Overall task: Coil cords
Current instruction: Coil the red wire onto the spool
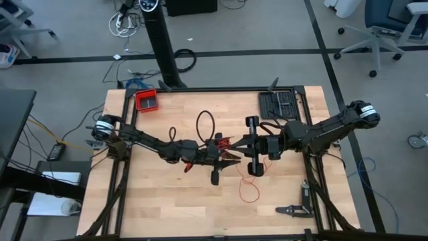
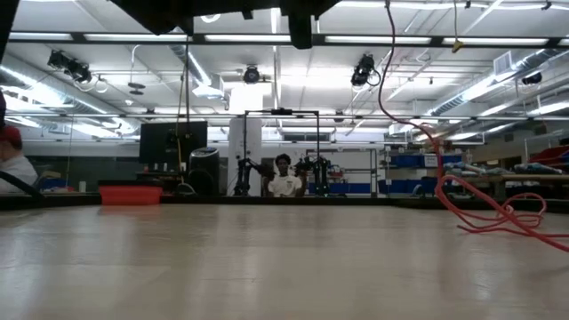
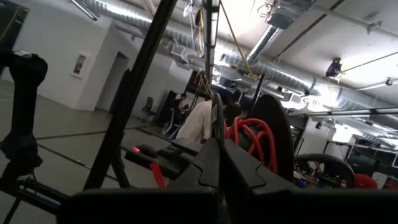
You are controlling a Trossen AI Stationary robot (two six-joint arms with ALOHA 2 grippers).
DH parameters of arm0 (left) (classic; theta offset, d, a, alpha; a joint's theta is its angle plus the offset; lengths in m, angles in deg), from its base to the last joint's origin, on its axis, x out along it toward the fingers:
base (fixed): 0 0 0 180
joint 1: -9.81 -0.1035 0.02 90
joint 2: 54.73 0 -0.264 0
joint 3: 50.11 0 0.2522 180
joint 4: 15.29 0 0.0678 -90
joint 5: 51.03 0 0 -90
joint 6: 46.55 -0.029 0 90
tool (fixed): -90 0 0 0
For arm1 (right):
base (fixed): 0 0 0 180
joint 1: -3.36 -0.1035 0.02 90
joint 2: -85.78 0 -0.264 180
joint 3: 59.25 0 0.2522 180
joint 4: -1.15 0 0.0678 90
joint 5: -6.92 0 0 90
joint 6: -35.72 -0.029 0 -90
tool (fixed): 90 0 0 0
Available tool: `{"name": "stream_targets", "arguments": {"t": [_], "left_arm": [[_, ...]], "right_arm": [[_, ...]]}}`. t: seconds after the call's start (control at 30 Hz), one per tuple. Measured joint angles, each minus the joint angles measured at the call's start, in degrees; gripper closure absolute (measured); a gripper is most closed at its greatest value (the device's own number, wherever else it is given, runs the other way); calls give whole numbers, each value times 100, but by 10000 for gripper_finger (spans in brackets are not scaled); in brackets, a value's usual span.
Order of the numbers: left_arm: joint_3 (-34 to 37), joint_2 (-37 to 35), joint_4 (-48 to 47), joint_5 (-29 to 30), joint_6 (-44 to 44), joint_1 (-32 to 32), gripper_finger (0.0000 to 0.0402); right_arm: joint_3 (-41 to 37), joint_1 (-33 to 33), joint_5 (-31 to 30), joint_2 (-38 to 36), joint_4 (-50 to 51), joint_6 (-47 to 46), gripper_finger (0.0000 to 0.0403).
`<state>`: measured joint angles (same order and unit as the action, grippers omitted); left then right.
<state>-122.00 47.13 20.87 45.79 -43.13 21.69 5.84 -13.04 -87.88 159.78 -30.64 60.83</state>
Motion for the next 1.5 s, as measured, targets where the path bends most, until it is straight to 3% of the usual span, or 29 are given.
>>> {"name": "stream_targets", "arguments": {"t": [0.17, 0.4, 0.53, 0.87, 1.13, 1.37, 1.5], "left_arm": [[2, 2, -153, -230, 2, -8, 395], [4, 0, -181, -449, -6, -15, 376], [4, 0, -396, -458, -56, -25, 395], [4, -22, -1045, -507, -164, -158, 400], [4, -105, -1610, -869, -149, -349, 401], [4, -451, -2482, -1339, -155, -464, 401], [4, -835, -3064, -1322, -247, -544, 401]], "right_arm": [[0, 0, -53, 0, 27, -2, 400], [0, 0, -63, 0, 72, -7, 400], [0, -2, -74, 0, 75, -9, 400], [0, -102, -244, -33, 88, 80, 400], [0, -785, -1427, -205, 114, 770, 400], [7, -1652, -3477, -281, 236, 1401, 400], [7, -2038, -4243, -351, 649, 1180, 400]]}}
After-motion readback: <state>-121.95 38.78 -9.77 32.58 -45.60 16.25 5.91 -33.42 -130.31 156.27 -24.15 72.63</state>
